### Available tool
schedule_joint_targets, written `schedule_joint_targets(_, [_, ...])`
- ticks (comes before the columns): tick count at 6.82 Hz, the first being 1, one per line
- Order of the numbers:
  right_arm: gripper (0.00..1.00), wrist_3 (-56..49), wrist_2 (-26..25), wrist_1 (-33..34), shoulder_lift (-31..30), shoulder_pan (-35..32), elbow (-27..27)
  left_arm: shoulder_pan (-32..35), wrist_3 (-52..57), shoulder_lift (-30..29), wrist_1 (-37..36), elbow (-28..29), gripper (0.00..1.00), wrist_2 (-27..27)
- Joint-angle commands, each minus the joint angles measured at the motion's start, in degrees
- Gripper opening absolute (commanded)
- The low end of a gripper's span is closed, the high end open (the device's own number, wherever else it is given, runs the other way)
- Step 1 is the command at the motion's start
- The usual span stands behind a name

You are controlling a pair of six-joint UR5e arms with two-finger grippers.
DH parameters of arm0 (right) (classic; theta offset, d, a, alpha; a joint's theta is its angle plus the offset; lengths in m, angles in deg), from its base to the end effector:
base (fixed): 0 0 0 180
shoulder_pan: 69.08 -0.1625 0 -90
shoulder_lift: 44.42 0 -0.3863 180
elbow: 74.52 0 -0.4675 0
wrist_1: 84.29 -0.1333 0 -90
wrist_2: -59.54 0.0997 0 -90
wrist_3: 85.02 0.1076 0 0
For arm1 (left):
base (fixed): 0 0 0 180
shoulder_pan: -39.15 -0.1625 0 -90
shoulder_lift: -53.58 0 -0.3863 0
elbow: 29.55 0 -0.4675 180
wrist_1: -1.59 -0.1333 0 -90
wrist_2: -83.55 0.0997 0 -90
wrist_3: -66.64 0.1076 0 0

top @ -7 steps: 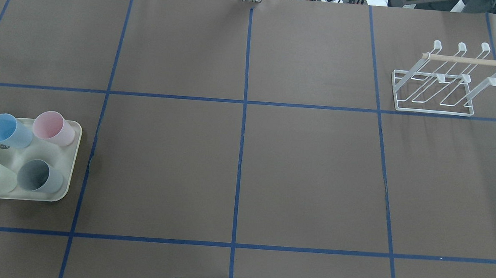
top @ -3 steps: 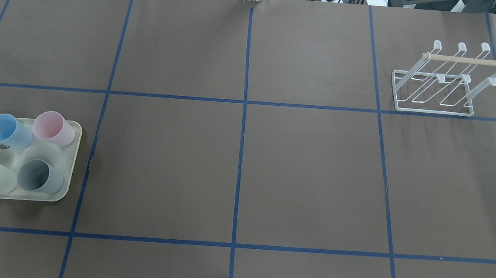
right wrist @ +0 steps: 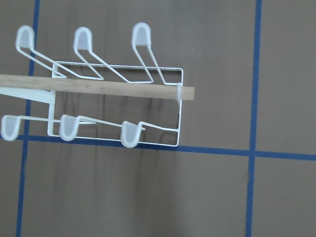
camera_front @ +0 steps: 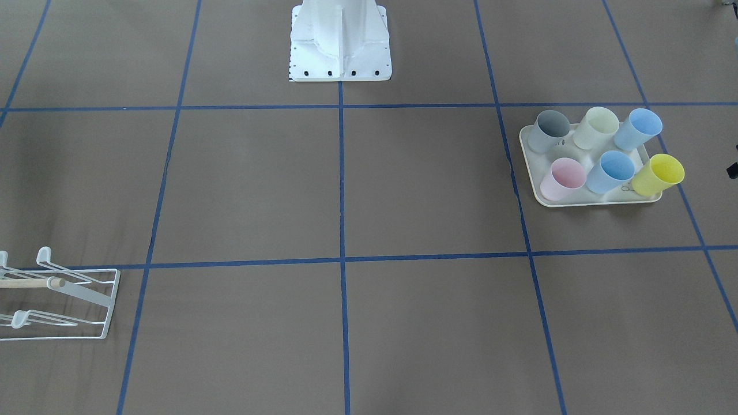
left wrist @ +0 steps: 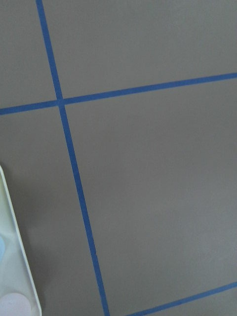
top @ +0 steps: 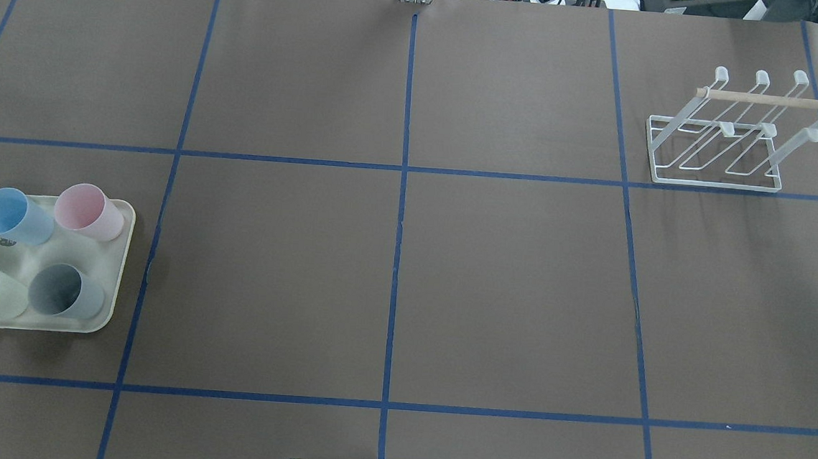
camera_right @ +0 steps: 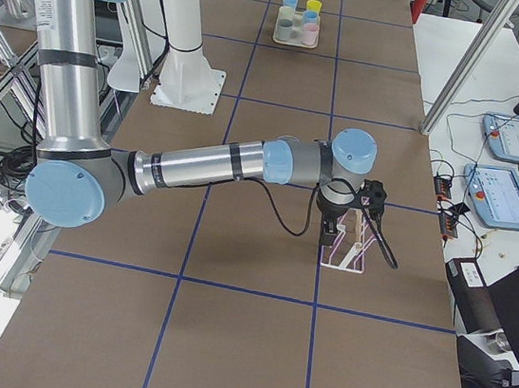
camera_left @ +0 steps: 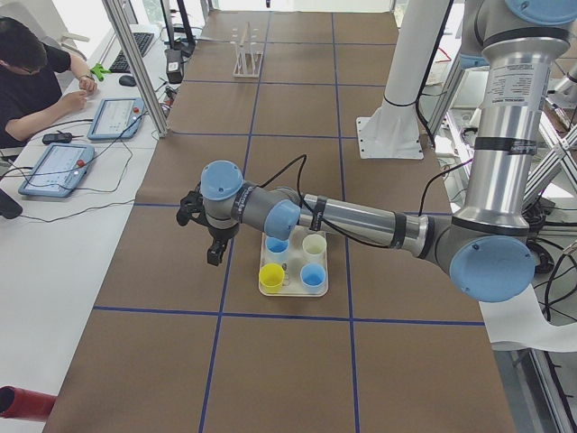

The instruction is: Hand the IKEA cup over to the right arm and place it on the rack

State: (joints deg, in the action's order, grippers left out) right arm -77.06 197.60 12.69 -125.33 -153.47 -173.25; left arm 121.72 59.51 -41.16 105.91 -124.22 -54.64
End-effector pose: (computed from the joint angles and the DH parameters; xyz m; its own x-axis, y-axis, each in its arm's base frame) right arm -0.0074 -0.6198 0.4528 0.6585 -0.0672 0.7496 0.0049 0.9964 0.0851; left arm 0.0267 -0.6150 0.4966 0.6322 0.2680 -0.7270 -0.0402 0.9484 0.3146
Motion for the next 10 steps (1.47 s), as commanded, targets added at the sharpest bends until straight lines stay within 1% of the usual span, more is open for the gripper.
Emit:
schedule_joint_targets(1, [1.0,2.13,0.8,-0.13,4.24,3.25,-1.1,-4.76,-0.68,1.82,4.55,4.38,1.0,0.47])
schedule_joint_targets(2, [1.0,4.67,0.98,-0.04,6.1,3.96,-1.2,-5.22,-3.38,3.66,8.4,5.97,1.0,0.47])
schedule_joint_targets(3, [1.0,6.61,1.07,-0.04,6.81,4.84,-1.29,-5.92,-5.67,6.03,13.92,8.16,1.0,0.56])
schedule_joint_targets(4, [1.0,7.07,1.15,-0.13,7.34,4.93,-1.46,-7.23,-8.22,6.58,15.28,9.31,1.0,0.65])
schedule_joint_targets(6, [1.0,7.16,1.5,-0.04,7.7,4.93,-2.34,-9.09,-8.68,6.58,15.38,10.73,1.0,0.03])
schedule_joint_targets(8, [1.0,7.51,3.78,-0.04,9.01,4.93,-2.52,-9.79,-8.16,6.76,15.21,10.81,0.99,-0.06])
schedule_joint_targets(9, [1.0,7.77,3.79,-0.04,9.89,4.93,-2.17,-9.79,-8.07,7.19,15.38,10.73,0.94,-0.06])
schedule_joint_targets(10, [1.0,7.86,3.71,0.05,10.51,5.19,-1.82,-9.88,-7.81,8.24,15.55,10.47,0.78,-0.06])
